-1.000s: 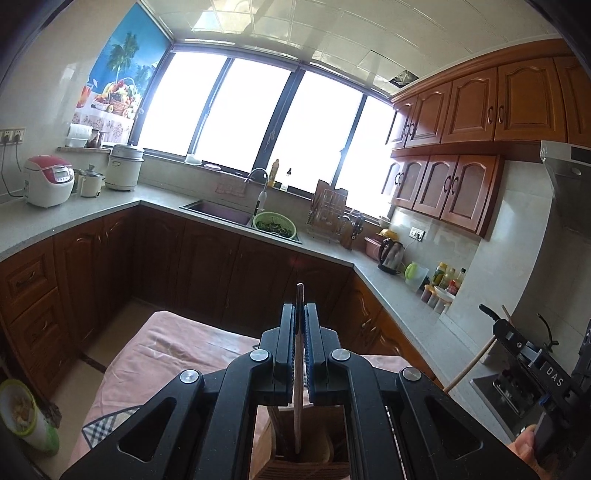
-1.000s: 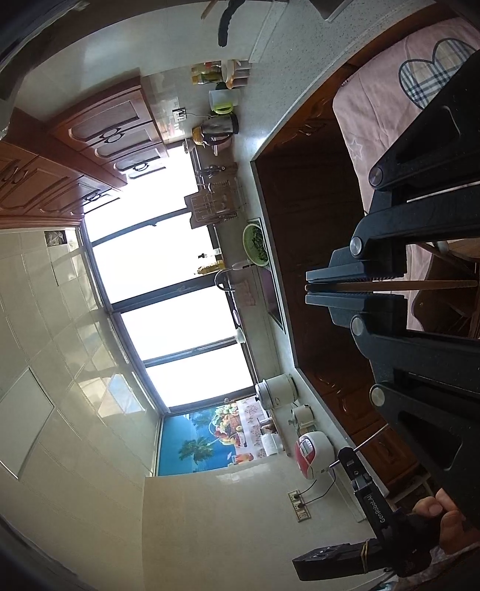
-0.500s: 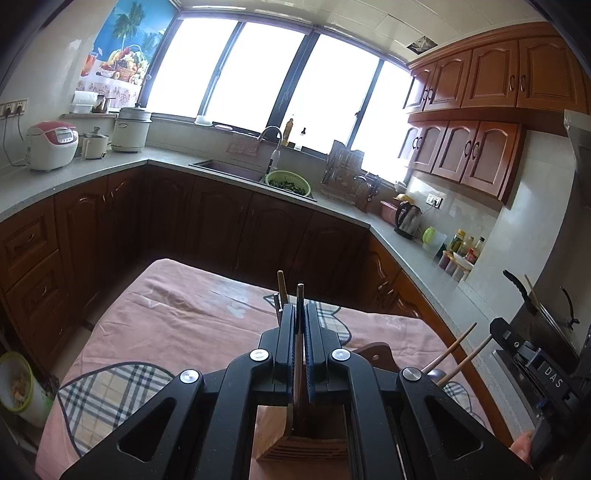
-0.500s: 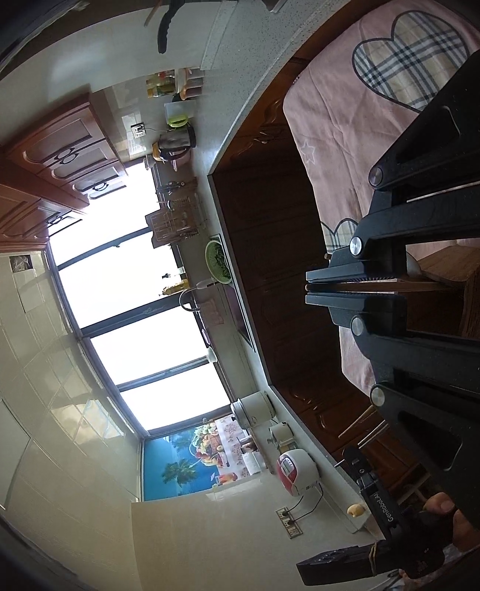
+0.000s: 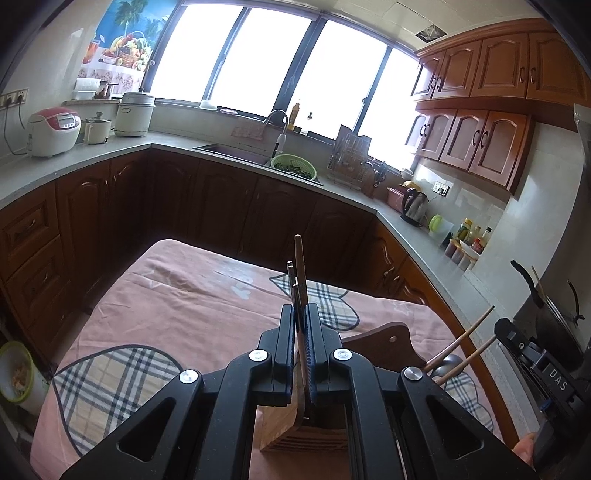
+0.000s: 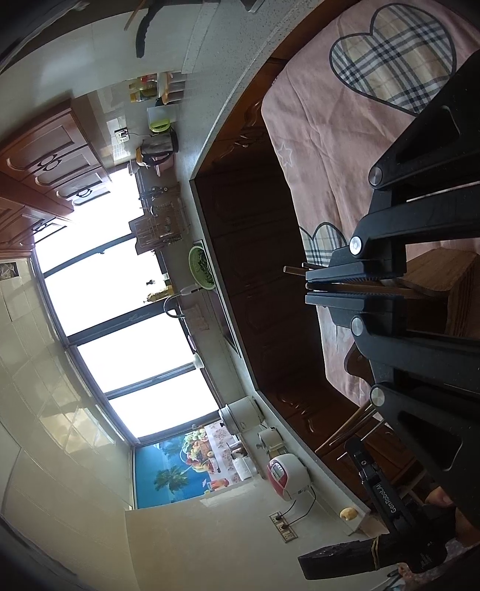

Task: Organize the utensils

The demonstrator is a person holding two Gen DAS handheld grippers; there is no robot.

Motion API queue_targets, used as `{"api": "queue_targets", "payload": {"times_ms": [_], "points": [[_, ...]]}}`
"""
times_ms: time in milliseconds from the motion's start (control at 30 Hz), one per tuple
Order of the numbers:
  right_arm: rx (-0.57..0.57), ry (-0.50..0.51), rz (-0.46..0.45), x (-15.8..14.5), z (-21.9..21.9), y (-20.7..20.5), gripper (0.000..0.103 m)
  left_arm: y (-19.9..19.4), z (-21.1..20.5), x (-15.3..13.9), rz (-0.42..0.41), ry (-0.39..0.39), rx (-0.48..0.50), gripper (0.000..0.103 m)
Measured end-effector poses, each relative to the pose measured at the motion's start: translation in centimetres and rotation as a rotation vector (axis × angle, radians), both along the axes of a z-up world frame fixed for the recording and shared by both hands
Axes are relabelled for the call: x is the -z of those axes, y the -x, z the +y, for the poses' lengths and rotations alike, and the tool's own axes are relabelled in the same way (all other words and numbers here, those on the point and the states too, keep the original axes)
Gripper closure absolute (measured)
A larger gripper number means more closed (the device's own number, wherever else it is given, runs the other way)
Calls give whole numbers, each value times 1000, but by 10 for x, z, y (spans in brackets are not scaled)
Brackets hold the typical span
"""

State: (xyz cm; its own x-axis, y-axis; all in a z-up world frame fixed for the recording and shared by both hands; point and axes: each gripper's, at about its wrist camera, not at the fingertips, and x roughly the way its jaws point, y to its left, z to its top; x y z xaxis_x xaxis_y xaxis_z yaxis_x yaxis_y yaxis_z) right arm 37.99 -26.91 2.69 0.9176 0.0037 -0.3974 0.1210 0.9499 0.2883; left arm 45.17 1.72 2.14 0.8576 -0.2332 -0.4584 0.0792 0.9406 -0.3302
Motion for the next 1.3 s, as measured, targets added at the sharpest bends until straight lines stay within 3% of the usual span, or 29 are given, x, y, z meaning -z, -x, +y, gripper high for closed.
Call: {"api": "queue_targets", "payload": {"times_ms": [333, 533, 600, 667, 733, 800, 867, 1300], "points": [[5, -1, 22, 1, 0, -4, 96, 0, 1, 1, 13, -11, 6, 97], [3, -19, 28, 3, -2, -4, 91, 4, 2, 1, 5, -4, 0, 76], [8, -21, 27, 2, -3, -2, 82, 7, 3, -1, 2, -3, 4, 70], [11, -25, 12, 0, -5, 0, 54, 10, 3, -1, -2, -5, -2, 60], [17, -28, -4, -3, -7, 5, 48, 16, 4, -1, -8, -9, -7, 53], [16, -43, -15, -5, -9, 10, 35, 22, 6, -1, -10, -11, -14, 34], [18, -57, -30, -5, -12, 15, 2, 30, 9, -1, -12, -10, -29, 18], [-8, -54, -13, -5, -3, 45, 0, 80, 18, -7, -3, -18, -25, 8]]}}
